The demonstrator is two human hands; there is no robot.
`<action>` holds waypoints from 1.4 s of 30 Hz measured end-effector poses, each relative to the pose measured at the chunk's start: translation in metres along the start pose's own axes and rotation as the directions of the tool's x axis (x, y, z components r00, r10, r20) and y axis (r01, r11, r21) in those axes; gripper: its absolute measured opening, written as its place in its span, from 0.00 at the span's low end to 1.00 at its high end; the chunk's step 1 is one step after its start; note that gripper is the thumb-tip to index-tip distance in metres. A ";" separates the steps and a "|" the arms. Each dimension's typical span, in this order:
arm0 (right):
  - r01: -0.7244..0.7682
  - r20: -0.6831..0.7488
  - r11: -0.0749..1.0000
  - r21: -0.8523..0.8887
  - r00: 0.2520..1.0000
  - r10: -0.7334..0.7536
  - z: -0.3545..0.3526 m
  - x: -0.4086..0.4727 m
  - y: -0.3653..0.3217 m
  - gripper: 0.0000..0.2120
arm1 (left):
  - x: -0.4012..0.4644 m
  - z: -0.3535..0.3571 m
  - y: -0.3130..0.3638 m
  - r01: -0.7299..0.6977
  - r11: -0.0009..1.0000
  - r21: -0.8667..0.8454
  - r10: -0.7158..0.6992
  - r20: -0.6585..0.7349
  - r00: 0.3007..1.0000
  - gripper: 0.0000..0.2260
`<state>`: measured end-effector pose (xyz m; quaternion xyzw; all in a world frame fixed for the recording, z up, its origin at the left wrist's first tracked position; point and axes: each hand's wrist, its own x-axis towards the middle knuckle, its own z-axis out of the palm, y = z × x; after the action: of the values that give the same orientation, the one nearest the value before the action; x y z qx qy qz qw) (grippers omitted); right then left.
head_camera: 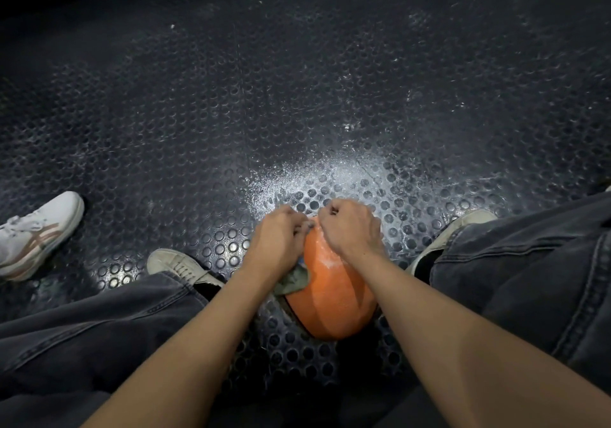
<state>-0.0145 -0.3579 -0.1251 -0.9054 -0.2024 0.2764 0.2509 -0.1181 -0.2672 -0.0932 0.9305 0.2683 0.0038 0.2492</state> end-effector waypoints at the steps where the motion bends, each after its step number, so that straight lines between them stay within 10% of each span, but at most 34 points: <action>1: -0.005 -0.011 1.000 0.010 1.000 0.005 0.002 -0.001 0.000 0.15 | 0.006 0.002 -0.003 0.036 0.999 0.000 -0.036 -0.012 0.999 0.08; 8: -0.026 -0.001 1.000 -0.003 1.000 0.026 -0.002 0.005 0.004 0.14 | -0.050 -0.014 0.008 -0.335 0.940 -0.064 0.341 0.146 0.929 0.10; 13: 0.014 -0.018 0.999 -0.045 1.000 -0.014 0.004 -0.001 -0.001 0.14 | -0.005 -0.004 0.001 -0.089 0.994 0.057 0.089 0.007 0.996 0.09; 18: -0.042 -0.039 0.999 -0.010 0.998 0.041 0.005 0.008 0.002 0.14 | -0.054 -0.014 0.014 -0.334 0.942 -0.024 0.334 0.125 0.934 0.08; 23: -0.013 0.044 1.000 0.017 0.999 0.012 0.007 0.004 0.008 0.16 | -0.003 -0.009 -0.013 -0.006 0.999 0.049 0.006 -0.004 1.000 0.10; 29: -0.052 -0.024 0.999 -0.003 0.998 0.052 0.004 0.000 0.011 0.15 | -0.051 -0.016 0.007 -0.367 0.930 0.008 0.361 0.158 0.919 0.11; 33: -0.067 -0.030 0.998 -0.001 0.997 0.067 0.009 -0.001 0.006 0.15 | -0.015 -0.014 -0.001 -0.130 0.990 0.060 0.130 0.007 0.991 0.10; 38: -0.119 -0.025 0.992 0.031 0.992 0.120 0.010 0.001 0.004 0.14 | -0.048 -0.013 0.010 -0.335 0.942 -0.003 0.333 0.125 0.935 0.08; 42: -0.071 0.039 0.997 0.040 0.997 0.069 0.008 0.001 0.006 0.14 | -0.010 -0.019 -0.011 -0.079 0.996 0.036 0.079 -0.009 0.997 0.09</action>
<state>-0.0170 -0.3597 -0.1347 -0.9012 -0.1696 0.3059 0.2558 -0.1351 -0.2551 -0.0802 0.9447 0.2327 0.0139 0.2306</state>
